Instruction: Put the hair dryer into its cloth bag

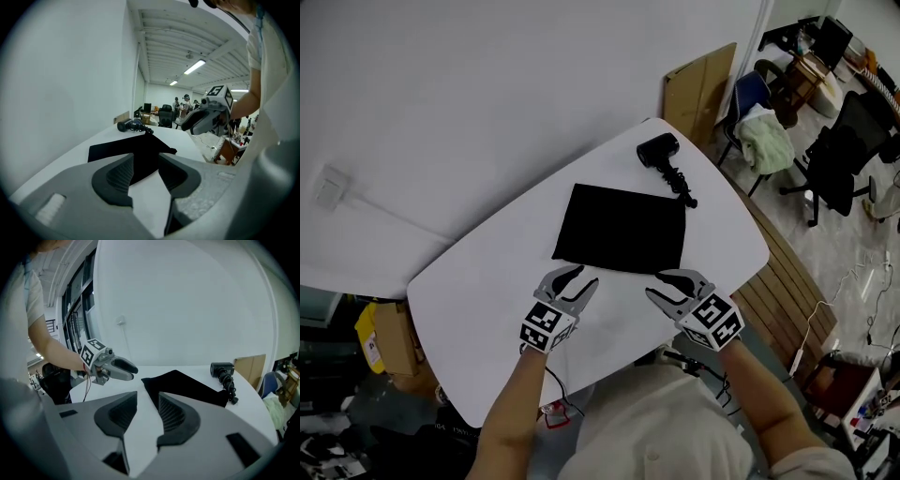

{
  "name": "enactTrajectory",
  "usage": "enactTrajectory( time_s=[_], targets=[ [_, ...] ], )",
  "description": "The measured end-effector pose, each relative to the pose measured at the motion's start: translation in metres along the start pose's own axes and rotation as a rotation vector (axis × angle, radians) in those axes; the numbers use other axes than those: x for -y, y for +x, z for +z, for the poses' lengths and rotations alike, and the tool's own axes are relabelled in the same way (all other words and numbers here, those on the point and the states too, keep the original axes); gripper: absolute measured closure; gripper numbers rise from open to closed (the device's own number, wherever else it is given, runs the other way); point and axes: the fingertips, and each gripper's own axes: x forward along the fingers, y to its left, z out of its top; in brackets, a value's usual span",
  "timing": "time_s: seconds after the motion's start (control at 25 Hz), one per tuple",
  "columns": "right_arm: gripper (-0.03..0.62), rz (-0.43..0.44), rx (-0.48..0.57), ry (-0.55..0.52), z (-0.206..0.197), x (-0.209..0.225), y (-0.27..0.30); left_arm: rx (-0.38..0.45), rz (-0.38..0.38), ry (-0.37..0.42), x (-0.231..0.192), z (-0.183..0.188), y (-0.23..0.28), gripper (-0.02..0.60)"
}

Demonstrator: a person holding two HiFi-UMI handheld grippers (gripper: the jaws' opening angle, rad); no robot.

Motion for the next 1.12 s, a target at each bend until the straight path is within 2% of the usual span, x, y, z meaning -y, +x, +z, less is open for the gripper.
enactTrajectory(
  time_s=[0.2,0.44,0.72,1.12],
  targets=[
    [0.414,0.003,-0.080,-0.092,-0.009,0.005,0.009,-0.124,0.000,0.118,-0.017,-0.019,0.006,0.402],
    [0.413,-0.008,-0.177,-0.140,-0.030,0.020,0.021,-0.303,-0.001,0.244,-0.042,-0.053,0.012,0.387],
    [0.388,-0.009,-0.290,-0.209,-0.054,0.040,0.039,-0.447,0.014,0.287,-0.072,-0.084,0.014,0.387],
    [0.387,-0.019,-0.395,-0.241,-0.079,0.057,0.058,-0.545,0.050,0.327,-0.096,-0.104,0.026,0.387]
  ],
)
